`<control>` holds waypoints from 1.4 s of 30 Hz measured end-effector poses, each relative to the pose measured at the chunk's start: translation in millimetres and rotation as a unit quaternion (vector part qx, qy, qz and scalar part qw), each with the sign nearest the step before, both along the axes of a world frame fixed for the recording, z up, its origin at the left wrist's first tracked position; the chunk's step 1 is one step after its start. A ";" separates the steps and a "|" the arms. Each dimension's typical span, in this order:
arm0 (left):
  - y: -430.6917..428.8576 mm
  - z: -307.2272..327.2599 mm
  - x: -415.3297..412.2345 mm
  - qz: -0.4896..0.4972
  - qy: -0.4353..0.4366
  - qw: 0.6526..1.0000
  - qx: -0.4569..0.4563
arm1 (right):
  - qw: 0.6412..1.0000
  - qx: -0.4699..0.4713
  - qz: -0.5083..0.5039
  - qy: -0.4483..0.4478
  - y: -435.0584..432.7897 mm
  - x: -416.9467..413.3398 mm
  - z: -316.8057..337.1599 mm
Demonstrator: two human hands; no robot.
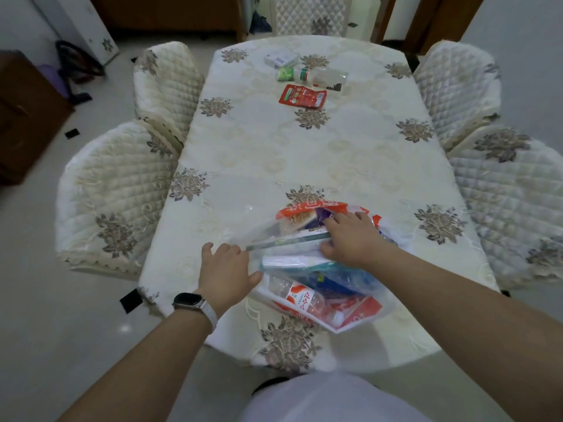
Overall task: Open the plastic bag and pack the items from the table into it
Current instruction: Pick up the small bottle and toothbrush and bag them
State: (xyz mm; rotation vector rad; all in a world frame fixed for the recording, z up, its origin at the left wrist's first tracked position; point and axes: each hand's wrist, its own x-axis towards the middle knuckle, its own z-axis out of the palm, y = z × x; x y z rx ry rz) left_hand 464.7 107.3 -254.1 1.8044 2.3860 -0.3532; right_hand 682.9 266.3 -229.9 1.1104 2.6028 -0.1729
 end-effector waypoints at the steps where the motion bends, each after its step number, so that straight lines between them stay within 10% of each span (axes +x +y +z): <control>1: 1.5 0.5 4.9 0.001 0.005 1.000 -0.011 | 1.000 -0.002 0.002 -0.001 1.2 0.1 -0.3; 9: 7.6 7.2 11.1 0.054 0.009 0.997 -0.055 | 0.998 0.007 0.063 0.014 16.7 9.4 13.7; 13: 2.7 13.1 13.9 0.118 -0.086 0.986 0.076 | 0.997 0.007 0.046 0.060 34.7 28.9 33.5; 24: -22.5 47.5 55.5 0.266 -0.626 0.684 0.262 | 0.998 0.017 0.023 0.064 42.5 69.0 47.2; 29: -23.2 68.4 63.2 0.247 -0.683 0.628 0.280 | 0.998 0.024 0.035 0.048 32.7 58.2 38.8; 37: -30.3 92.5 60.3 0.267 -0.653 0.598 0.380 | 0.996 -0.013 0.050 0.076 11.5 13.0 17.9; 42: -36.9 87.0 56.0 0.313 -0.585 0.645 0.380 | 0.995 -0.017 0.034 0.094 0.2 -15.0 10.1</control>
